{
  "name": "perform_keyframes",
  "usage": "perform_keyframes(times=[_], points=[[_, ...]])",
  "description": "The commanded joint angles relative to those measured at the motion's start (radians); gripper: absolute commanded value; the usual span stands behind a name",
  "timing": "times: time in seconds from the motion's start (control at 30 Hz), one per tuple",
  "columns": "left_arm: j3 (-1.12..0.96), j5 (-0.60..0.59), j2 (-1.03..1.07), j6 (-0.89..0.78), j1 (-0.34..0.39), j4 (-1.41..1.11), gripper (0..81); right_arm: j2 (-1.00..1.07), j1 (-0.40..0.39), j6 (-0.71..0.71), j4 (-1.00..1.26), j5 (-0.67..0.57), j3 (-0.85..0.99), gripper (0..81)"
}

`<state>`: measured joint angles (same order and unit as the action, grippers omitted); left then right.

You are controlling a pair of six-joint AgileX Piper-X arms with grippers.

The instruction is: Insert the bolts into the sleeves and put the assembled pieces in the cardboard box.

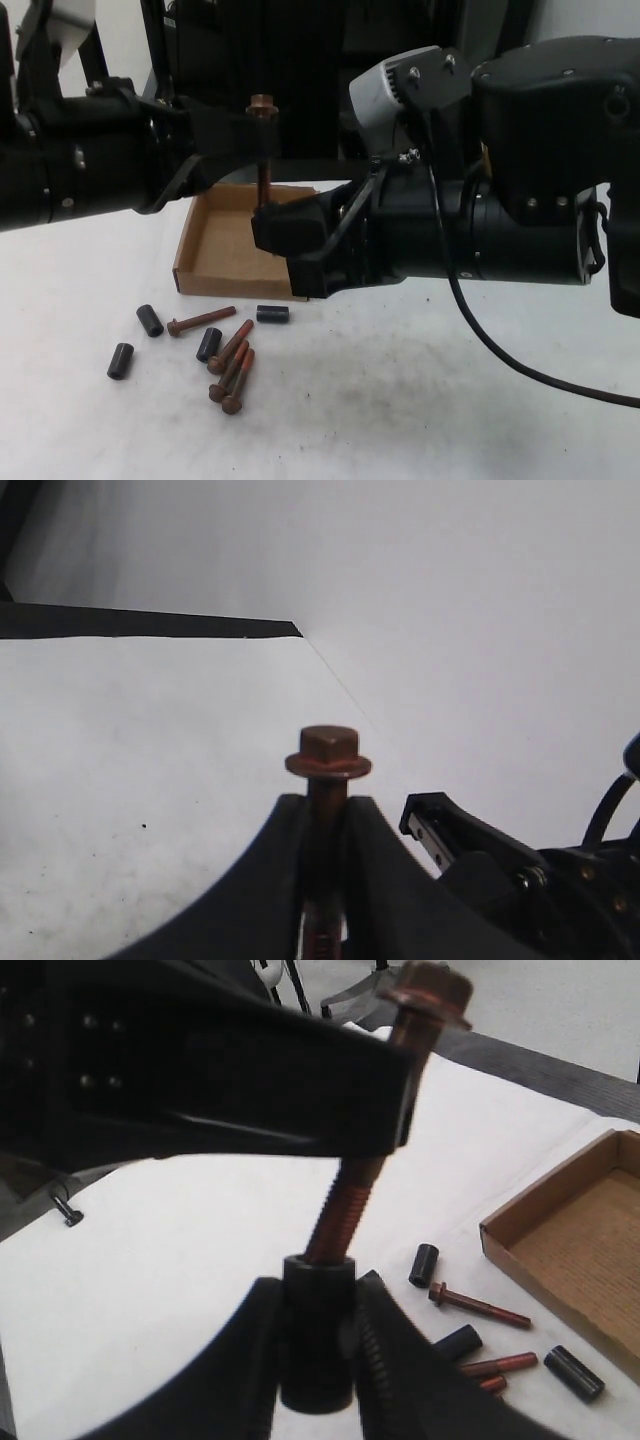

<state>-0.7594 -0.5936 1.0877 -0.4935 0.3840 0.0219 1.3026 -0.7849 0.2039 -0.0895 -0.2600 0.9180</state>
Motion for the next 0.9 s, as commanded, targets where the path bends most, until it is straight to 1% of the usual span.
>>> perform_keyframes(times=[0.0,0.13,0.27,0.4,0.5,0.67,0.73,0.87], points=[[-0.001,-0.007,-0.012,0.000,-0.002,-0.010,0.8,-0.002,-0.001,0.015,0.044,0.029,0.016,0.3],[-0.001,-0.007,-0.012,0.000,-0.002,-0.010,0.8,-0.002,-0.001,0.021,0.041,0.054,0.016,0.3],[-0.001,-0.007,-0.012,0.000,-0.002,-0.010,0.8,-0.002,-0.001,0.021,-0.009,0.114,0.016,0.3],[-0.001,-0.007,-0.012,0.000,-0.002,-0.010,0.8,-0.002,-0.001,0.021,-0.026,0.129,0.016,0.3],[-0.001,-0.007,-0.012,0.002,-0.002,-0.010,0.8,-0.002,-0.001,0.021,-0.026,0.176,0.021,0.3],[-0.001,-0.007,-0.012,0.004,-0.002,-0.010,0.8,-0.002,-0.001,0.021,-0.026,0.165,0.021,0.3],[-0.001,-0.007,-0.012,0.004,-0.002,-0.010,0.8,-0.002,-0.001,-0.012,-0.022,0.160,0.021,0.3],[-0.001,-0.007,-0.012,0.004,-0.002,0.005,0.8,-0.002,-0.001,-0.066,0.024,0.085,0.021,0.3]])
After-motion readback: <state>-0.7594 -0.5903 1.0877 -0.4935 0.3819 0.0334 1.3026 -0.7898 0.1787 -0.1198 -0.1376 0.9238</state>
